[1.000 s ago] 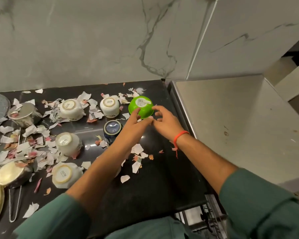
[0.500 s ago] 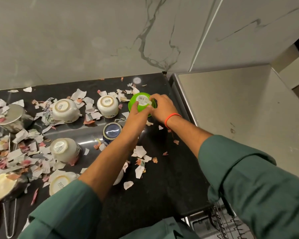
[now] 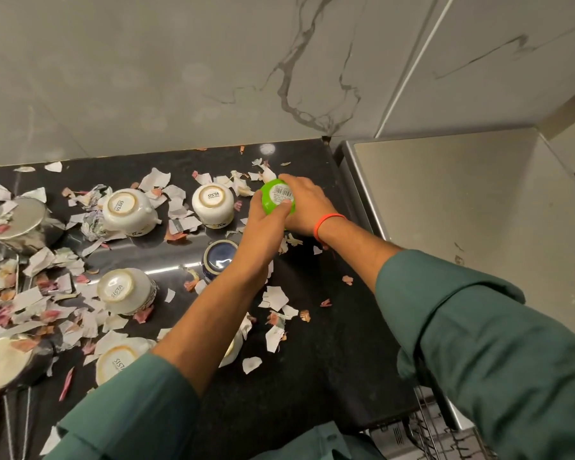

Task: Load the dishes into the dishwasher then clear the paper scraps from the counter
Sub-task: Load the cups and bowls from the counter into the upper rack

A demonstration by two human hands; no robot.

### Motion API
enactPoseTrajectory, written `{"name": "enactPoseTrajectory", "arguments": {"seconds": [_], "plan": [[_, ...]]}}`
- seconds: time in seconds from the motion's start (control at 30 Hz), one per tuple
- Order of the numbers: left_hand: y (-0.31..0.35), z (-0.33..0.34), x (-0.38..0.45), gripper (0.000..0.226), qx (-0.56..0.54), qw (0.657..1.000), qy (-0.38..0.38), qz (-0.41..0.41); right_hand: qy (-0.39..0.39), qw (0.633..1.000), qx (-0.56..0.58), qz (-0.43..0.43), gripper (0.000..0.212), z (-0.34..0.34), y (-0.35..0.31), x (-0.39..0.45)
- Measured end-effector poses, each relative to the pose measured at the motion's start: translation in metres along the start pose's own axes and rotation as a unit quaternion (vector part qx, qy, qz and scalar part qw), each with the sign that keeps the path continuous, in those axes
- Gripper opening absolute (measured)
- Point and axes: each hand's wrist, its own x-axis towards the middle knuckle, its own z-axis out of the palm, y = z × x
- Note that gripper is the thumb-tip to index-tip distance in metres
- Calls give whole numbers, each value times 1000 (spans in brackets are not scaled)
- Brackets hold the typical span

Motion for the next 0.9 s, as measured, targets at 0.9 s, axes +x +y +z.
{"name": "enactPoseTrajectory", "arguments": {"seconds": [0.9], "plan": [[-14,21,-30,71,-24,999,-26,14,255,954,159,10,97,26,37,-95]]}}
